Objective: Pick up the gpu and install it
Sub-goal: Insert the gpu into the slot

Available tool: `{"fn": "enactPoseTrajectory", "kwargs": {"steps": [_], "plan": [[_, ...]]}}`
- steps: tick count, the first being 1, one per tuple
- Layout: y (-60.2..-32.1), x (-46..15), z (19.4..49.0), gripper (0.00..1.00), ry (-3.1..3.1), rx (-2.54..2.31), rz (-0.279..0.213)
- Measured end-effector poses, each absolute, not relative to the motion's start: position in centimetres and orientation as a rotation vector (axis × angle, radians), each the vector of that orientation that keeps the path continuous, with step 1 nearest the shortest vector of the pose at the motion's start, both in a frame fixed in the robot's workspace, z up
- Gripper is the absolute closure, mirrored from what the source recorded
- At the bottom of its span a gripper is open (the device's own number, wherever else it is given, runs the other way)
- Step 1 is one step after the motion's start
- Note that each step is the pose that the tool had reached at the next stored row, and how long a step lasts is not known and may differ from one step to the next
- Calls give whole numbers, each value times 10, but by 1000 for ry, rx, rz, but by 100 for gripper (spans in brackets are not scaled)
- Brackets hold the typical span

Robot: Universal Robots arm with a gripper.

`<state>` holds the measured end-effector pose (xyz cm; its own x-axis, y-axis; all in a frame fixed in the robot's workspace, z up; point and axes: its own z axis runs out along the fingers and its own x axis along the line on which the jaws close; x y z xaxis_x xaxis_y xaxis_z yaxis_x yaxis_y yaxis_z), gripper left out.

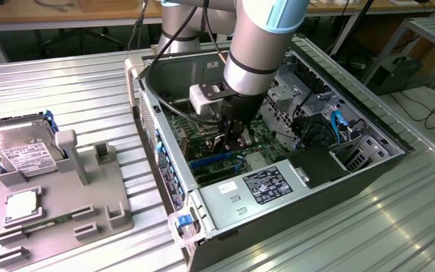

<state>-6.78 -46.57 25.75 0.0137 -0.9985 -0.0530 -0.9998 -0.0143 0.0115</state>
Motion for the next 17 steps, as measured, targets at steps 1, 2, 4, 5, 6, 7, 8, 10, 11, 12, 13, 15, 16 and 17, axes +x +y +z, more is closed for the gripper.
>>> {"fn": "enactPoseTrajectory", "kwargs": {"steps": [1,2,4,5,6,7,8,10,11,12,13,15,16,17], "plan": [[-466,-69,257,72,2185,-2216,71],[-466,-69,257,72,2185,-2216,71],[-466,-70,255,72,2185,-2216,71],[-466,-71,255,72,2185,-2216,71],[-466,-71,254,72,2185,-2216,71],[-466,-72,253,72,2185,-2216,71],[-466,-73,253,72,2185,-2216,71],[-466,-75,252,72,2185,-2216,71],[-466,-76,251,72,2185,-2216,71],[-465,-77,251,72,2185,-2216,71],[-465,-77,250,72,2185,-2216,71],[-465,-78,249,72,2185,-2216,71],[-465,-79,248,72,2185,-2216,71],[-465,-79,248,72,2185,-2216,71]]}}
